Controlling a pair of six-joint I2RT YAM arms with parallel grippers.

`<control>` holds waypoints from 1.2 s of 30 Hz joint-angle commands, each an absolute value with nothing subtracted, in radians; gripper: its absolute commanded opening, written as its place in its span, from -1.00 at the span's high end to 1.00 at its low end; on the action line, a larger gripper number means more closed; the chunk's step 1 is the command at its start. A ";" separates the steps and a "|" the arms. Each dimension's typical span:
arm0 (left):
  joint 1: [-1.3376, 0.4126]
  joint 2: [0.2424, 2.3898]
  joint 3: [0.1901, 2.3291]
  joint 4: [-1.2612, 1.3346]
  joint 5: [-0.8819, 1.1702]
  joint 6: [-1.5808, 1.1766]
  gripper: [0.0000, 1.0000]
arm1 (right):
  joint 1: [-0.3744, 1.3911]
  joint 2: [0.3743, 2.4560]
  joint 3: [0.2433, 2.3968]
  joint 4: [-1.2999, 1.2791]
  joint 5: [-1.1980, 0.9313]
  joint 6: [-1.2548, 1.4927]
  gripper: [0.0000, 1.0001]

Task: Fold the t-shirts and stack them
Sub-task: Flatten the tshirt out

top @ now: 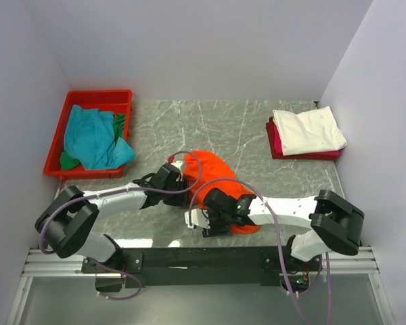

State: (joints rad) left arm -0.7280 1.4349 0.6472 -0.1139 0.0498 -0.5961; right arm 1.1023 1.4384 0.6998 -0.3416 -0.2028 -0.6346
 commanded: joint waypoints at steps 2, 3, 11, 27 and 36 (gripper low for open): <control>-0.733 1.474 0.666 -0.086 0.038 -0.597 0.02 | 1.109 1.480 0.704 -0.339 -0.163 -0.621 -0.03; -0.733 1.480 0.667 -0.084 0.040 -0.595 0.08 | 1.109 1.485 0.704 -0.339 -0.160 -0.620 0.04; -0.732 1.543 0.667 -0.077 0.038 -0.577 0.70 | 1.092 1.480 0.707 -0.359 -0.120 -0.609 0.52; -0.732 1.131 0.719 -0.207 0.003 -0.473 0.99 | 0.853 1.117 0.767 -0.506 -0.218 -0.673 1.00; -0.730 0.977 1.075 -0.376 0.003 -0.333 0.99 | 0.609 0.873 1.035 -0.603 -0.114 -0.723 1.00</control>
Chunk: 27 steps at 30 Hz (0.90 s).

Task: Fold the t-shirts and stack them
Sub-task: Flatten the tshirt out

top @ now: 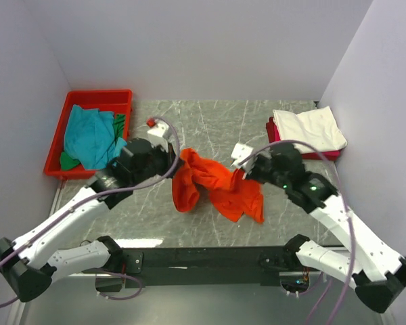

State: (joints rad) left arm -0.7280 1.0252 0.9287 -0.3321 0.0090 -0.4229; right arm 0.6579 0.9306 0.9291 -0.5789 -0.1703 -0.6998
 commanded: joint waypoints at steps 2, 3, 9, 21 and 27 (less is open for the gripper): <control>-0.730 0.962 1.146 -0.396 -0.031 -0.304 0.99 | 0.591 0.845 1.127 -0.615 -0.089 -0.715 1.00; -0.730 0.954 1.210 -0.412 -0.034 -0.275 0.99 | 0.578 0.839 1.188 -0.617 -0.065 -0.704 1.00; -0.730 0.908 1.410 -0.457 -0.009 -0.193 0.99 | 0.551 0.808 1.414 -0.687 -0.023 -0.686 1.00; -0.730 0.808 1.624 -0.465 0.015 -0.173 0.99 | 0.460 0.768 1.776 -0.736 0.041 -0.644 1.00; -0.729 0.790 1.560 -0.399 -0.106 -0.150 0.99 | 0.446 0.811 1.769 -0.654 0.080 -0.660 1.00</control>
State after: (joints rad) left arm -0.7280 0.7898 1.6009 -0.4679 -0.0196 -0.1787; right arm 0.4530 0.7605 1.7935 -0.7204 0.0383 -0.6662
